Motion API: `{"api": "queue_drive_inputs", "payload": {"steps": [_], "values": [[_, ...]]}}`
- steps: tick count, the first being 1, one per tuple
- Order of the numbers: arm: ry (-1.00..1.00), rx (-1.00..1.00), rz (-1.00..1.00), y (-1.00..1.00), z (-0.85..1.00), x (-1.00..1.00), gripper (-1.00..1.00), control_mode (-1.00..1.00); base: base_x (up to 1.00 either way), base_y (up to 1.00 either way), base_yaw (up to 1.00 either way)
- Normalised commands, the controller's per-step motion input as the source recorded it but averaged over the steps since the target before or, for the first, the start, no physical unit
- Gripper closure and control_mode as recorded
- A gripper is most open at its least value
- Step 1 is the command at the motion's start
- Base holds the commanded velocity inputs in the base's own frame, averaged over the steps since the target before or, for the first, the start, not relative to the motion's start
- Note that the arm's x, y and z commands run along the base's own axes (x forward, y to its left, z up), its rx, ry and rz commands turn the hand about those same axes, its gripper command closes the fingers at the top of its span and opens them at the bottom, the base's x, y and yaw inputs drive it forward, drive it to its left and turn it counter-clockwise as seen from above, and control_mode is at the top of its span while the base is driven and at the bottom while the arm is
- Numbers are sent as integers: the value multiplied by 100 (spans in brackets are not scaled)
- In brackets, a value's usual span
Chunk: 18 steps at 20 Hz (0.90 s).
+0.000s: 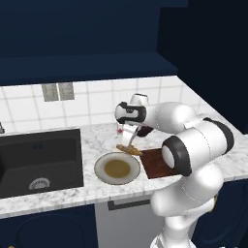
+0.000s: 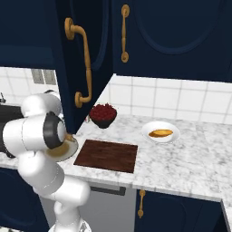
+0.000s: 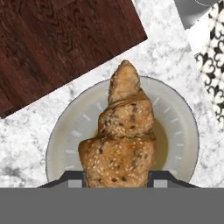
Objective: From the different types of pastries on the counter, select a croissant and place it on the cutting board. Then retrieve a jar of jam from the cabinet and place it alongside the croissant on the cutting board.
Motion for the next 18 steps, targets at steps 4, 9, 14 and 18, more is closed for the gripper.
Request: {"api": "queue_drive_inputs", "payload": {"steps": [4,9,14,18], "values": [[-8,-15,-47,0,-25,-5,100,-100,0,0,0],[-6,-22,-50,0,31,0,100,-100,0,0,0],[10,-3,-34,-6,41,1,100,-100,0,0,0],[11,0,-19,-1,12,18,100,-100,0,0,0]]}}
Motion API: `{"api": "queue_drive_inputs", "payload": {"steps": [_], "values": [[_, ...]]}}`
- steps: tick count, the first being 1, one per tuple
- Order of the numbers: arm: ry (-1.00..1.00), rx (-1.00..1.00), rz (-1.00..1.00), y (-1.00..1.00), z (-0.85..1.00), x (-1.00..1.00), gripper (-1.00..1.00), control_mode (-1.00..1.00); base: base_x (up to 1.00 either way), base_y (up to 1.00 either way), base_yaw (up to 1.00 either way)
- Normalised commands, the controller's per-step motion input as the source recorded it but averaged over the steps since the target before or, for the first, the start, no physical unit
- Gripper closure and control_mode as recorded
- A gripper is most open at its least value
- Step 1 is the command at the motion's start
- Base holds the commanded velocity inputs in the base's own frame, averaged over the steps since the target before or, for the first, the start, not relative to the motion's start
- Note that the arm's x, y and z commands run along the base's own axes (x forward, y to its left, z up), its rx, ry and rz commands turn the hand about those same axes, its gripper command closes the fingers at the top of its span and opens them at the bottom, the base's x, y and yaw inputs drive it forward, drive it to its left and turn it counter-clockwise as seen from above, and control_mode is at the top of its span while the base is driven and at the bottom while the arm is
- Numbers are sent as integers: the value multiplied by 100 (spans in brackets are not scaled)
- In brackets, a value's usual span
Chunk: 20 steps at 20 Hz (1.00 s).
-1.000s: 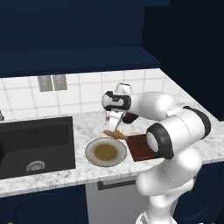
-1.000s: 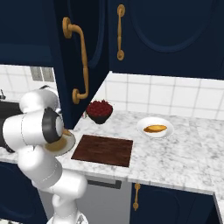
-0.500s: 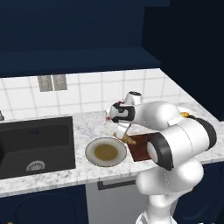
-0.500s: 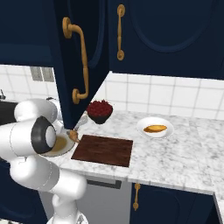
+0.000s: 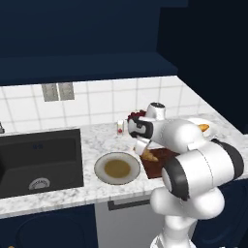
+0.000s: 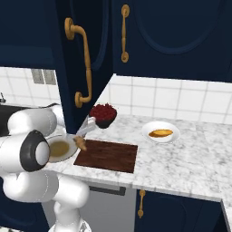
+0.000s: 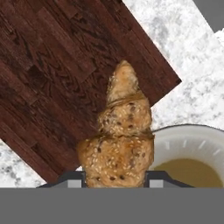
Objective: From the different types of pastries on the counter, select a croissant and place it on the cutting board. Then retrieve a jar of jam from the cabinet and place it alongside the croissant on the cutting board.
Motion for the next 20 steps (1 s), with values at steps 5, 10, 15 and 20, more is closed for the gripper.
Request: {"api": "queue_drive_inputs", "payload": {"steps": [5,10,15,20], "values": [[10,0,-17,-2,0,31,100,-100,0,0,0],[4,0,-22,-26,0,5,100,-100,0,0,0],[0,0,-20,-5,-3,-1,100,-100,0,0,0],[4,0,-15,0,-12,0,100,-100,0,0,0]]}}
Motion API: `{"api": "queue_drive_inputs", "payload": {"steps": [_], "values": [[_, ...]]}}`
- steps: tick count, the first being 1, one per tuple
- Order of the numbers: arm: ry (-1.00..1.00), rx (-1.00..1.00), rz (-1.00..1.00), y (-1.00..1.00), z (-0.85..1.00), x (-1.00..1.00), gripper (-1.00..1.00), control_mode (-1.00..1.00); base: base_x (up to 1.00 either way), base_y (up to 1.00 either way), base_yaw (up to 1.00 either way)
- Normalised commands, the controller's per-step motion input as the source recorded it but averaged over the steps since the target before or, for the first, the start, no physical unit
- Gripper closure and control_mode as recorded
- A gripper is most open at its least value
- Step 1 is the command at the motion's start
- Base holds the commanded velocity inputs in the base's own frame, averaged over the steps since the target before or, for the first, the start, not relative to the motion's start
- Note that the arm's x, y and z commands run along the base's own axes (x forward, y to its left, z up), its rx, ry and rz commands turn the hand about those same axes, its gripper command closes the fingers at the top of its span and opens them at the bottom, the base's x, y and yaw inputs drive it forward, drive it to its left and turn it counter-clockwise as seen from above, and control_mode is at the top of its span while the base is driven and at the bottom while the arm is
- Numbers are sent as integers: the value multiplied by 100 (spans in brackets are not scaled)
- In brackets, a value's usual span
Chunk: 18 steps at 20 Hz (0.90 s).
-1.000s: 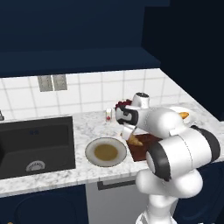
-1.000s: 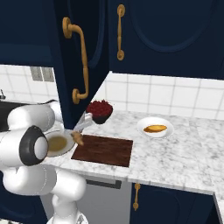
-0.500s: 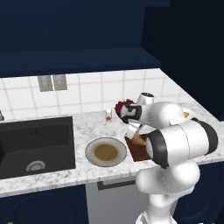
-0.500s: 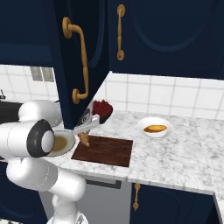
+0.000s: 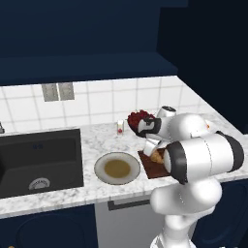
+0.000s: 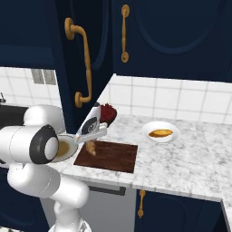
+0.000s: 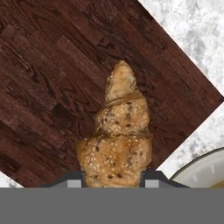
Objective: From the different types of pastries on the counter, select a croissant and place it on the cutting board. Then retrieve a jar of jam from the cabinet and place it alongside the croissant on the cutting board.
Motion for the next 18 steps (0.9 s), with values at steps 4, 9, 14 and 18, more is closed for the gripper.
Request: {"api": "queue_drive_inputs", "payload": {"steps": [4,9,14,18], "values": [[6,0,-14,0,-11,0,100,-100,0,0,0],[3,0,-13,0,-12,0,100,-100,0,0,0],[4,-1,-12,16,-20,0,-100,-100,0,0,0],[3,0,-10,12,-12,0,-100,-100,0,0,0]]}}
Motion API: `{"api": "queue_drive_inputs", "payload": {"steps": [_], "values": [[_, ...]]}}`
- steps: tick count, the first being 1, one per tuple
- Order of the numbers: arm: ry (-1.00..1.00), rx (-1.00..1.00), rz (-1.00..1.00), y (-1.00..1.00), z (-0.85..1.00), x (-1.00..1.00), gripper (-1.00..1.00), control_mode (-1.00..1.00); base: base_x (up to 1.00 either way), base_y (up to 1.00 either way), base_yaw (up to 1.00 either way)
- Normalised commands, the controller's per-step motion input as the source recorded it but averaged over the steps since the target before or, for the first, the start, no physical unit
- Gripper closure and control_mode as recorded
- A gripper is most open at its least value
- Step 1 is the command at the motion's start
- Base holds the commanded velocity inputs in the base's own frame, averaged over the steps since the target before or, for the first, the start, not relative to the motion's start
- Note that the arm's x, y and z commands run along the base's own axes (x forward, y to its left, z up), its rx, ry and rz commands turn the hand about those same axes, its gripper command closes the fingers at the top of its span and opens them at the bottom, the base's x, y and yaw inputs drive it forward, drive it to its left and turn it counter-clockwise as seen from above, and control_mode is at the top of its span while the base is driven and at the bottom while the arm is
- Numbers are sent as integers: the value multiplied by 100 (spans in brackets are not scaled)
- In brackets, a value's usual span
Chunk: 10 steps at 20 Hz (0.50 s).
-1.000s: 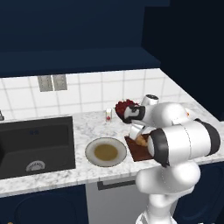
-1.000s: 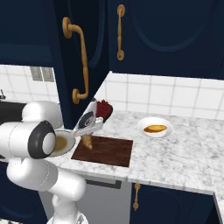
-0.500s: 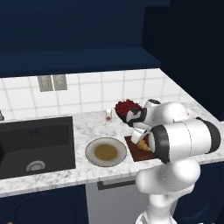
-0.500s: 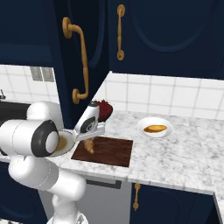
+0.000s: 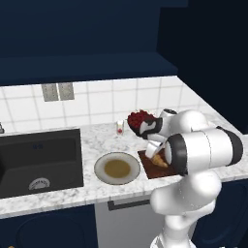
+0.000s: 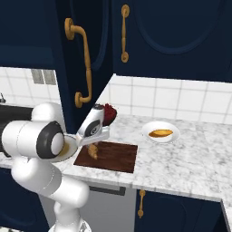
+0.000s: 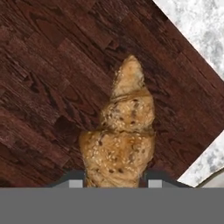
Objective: From the different types of pastries on the counter, select a croissant and place it on the cutting board. Then retrieve a jar of jam from the cabinet and place it alongside the croissant on the cutting board.
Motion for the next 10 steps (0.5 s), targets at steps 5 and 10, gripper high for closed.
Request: {"api": "queue_drive_inputs", "payload": {"steps": [5,10], "values": [[3,1,-7,0,27,-17,-100,-100,0,0,0],[3,1,-6,13,48,-16,-100,-100,0,0,0]]}}
